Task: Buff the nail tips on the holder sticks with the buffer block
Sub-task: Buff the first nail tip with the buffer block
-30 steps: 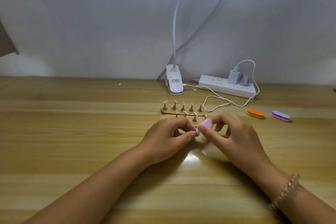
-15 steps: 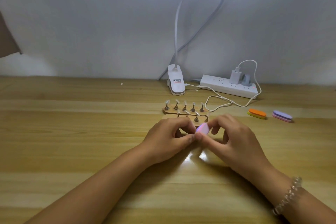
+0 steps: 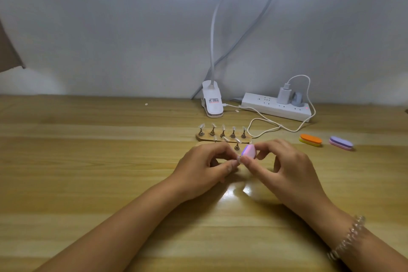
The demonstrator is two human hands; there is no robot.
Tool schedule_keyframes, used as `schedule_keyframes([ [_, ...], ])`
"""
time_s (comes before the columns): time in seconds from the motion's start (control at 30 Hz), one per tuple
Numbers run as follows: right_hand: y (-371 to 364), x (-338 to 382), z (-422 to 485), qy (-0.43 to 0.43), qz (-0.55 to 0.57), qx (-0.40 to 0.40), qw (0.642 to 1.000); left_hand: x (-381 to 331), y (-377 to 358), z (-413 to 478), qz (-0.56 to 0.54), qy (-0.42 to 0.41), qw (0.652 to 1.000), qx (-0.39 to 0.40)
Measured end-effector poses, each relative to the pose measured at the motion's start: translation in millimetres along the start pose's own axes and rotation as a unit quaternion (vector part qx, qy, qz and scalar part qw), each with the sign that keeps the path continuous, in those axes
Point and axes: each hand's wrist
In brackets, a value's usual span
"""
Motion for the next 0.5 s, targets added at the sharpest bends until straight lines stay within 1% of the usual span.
schedule_keyframes([
  [0.07, 0.3, 0.0, -1.0, 0.002, 0.004, -0.023, 1.0, -0.3, -0.2, -0.8, -0.027, -0.003, 1.0, -0.008],
  [0.13, 0.9, 0.2, -3.6, 0.002, 0.008, -0.025, 1.0, -0.3, -0.4, -0.8, -0.031, -0.003, 0.999, -0.011],
  [0.2, 0.7, 2.1, -5.8, 0.013, -0.008, 0.0, 1.0, 0.3, -0.3, 0.0, -0.018, 0.004, 1.0, -0.014],
  [0.3, -2.9, 7.6, -8.8, 0.053, -0.064, 0.051, 0.995, -0.2, 0.7, 0.8, -0.003, -0.004, 1.0, -0.009],
  [0.33, -2.6, 7.8, -8.0, 0.05, -0.059, 0.051, 0.996, -1.1, 0.9, 0.9, -0.006, -0.005, 1.0, -0.008],
  [0.43, 0.8, 4.0, -3.8, 0.004, -0.03, 0.023, 0.999, -2.2, 1.1, 0.9, -0.001, -0.002, 1.0, -0.005],
  [0.5, 0.4, 4.9, -5.5, 0.017, -0.049, 0.024, 0.998, -2.7, 0.9, 0.2, 0.008, 0.004, 1.0, 0.0],
])
Point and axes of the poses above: each hand's wrist, its own z-axis towards the middle knuckle, its own y-axis out of the back of the hand, x = y × z, and after that the axes turned 5 degrees about -y, right-handed
